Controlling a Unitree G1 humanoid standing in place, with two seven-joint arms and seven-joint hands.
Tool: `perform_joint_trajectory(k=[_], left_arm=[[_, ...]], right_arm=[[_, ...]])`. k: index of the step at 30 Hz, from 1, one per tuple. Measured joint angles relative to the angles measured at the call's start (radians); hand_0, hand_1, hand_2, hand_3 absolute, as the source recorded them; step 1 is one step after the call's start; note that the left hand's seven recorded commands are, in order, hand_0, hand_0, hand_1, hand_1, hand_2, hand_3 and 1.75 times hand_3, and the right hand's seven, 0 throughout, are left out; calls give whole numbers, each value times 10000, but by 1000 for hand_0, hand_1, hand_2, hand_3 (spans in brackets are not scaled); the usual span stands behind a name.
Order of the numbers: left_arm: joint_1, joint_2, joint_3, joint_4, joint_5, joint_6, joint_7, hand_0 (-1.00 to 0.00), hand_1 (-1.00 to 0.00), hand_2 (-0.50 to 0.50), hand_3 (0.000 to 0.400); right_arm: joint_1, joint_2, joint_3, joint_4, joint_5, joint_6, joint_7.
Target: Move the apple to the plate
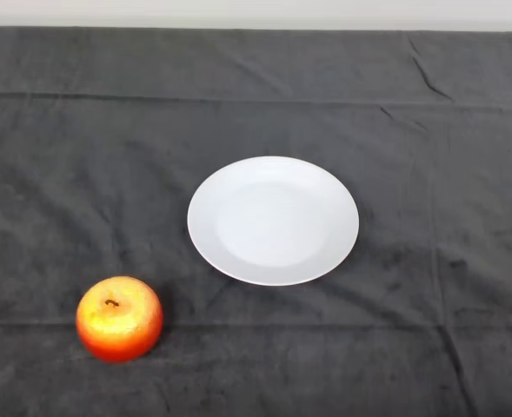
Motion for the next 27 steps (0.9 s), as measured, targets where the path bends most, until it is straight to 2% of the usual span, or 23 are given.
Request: perform_joint_trajectory(k=[17, 27], left_arm=[[-61, -4, 13, 62, 422, -215, -6, 0, 0, 0, 0], [-62, -3, 37, 84, 459, -396, -8, 0, 0, 0, 0]], right_arm=[[0, 0, 0, 0, -3, 0, 0], [0, 0, -1, 1, -4, 0, 0]])
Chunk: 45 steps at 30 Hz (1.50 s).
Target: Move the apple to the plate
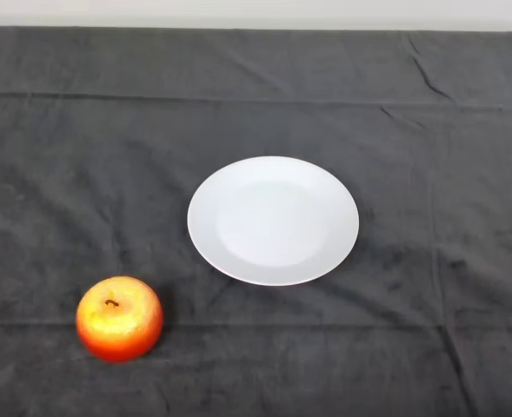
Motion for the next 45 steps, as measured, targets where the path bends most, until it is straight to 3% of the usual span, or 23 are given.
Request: perform_joint_trajectory(k=[16, 26, 34, 40, 45], left_arm=[[-20, 2, 12, 53, 227, -404, -259, 0, 0, 0, 0], [-13, 1, -9, -224, 856, -751, -164, 0, 0, 0, 0], [378, -87, -195, -2460, 1566, -772, 396, 0, 0, 0, 0], [1362, -442, -621, -4620, 2156, -652, 797, 0, 0, 0, 0], [2178, -881, -956, -6339, 2699, -43, 1122, 0, 0, 0, 0]], right_arm=[[0, 0, 0, 0, -2, 0, 0], [0, 0, 0, 1, -3, 0, 1], [0, 0, 0, 1, -3, 0, 2], [0, -1, -2, 1, -3, 0, 1], [0, 0, -2, 1, -3, 0, 1]])
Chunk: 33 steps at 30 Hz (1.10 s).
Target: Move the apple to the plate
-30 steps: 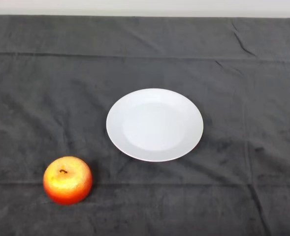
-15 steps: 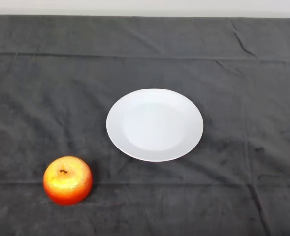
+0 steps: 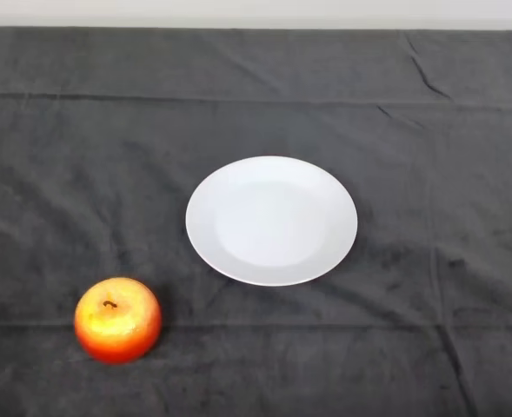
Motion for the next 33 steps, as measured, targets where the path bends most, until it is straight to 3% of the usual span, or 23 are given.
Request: perform_joint_trajectory(k=[9, 17, 26, 33], left_arm=[[756, -636, -846, -2108, 1190, 1030, 523, 0, 0, 0, 0], [973, -974, -1737, -3180, 1624, 1749, 531, 0, 0, 0, 0], [1111, -1194, -2622, -3570, 2191, 2398, 635, 0, 0, 0, 0], [1111, -1324, -3447, -3597, 2434, 2506, 690, 0, 0, 0, 0]], right_arm=[[0, 1, 1, 0, 0, 0, -1], [0, 1, 1, 0, -1, 0, -2], [0, 1, 1, -1, -1, 0, -8], [0, 1, 1, -1, -1, 0, -11]])
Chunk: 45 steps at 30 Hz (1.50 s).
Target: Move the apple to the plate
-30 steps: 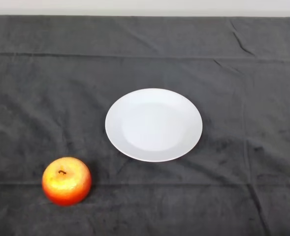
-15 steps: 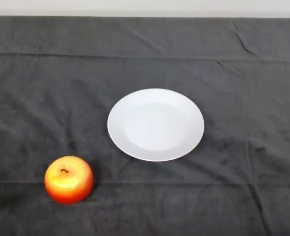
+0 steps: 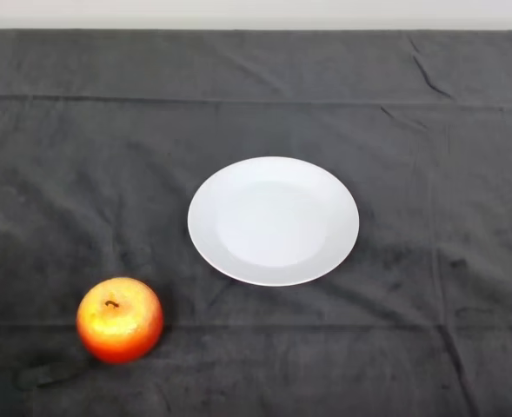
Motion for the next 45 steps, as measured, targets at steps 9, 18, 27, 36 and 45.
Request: perform_joint_trajectory(k=[9, 18, 27, 36, 45], left_arm=[[-3, -8, -485, 0, 153, 68, 10, 0, 0, 0, 0], [-9, -6, -932, 1, 200, 68, 13, 0, 0, 0, 0], [-47, -3, -1265, 9, 320, 68, 226, 0, 0, 0, 0], [-75, -7, -1817, 22, 523, 93, 514, 0, 0, 0, 0], [-168, -7, -2051, 255, 528, 106, 562, -282, 0, -141, 113]], right_arm=[[0, 0, 0, 0, 0, 0, -5], [0, 0, 0, 0, 0, 0, -8], [0, 0, 0, -1, 0, 0, -10], [0, 0, 0, -1, 1, 0, -10], [0, 0, 0, -1, 0, 0, -10]])
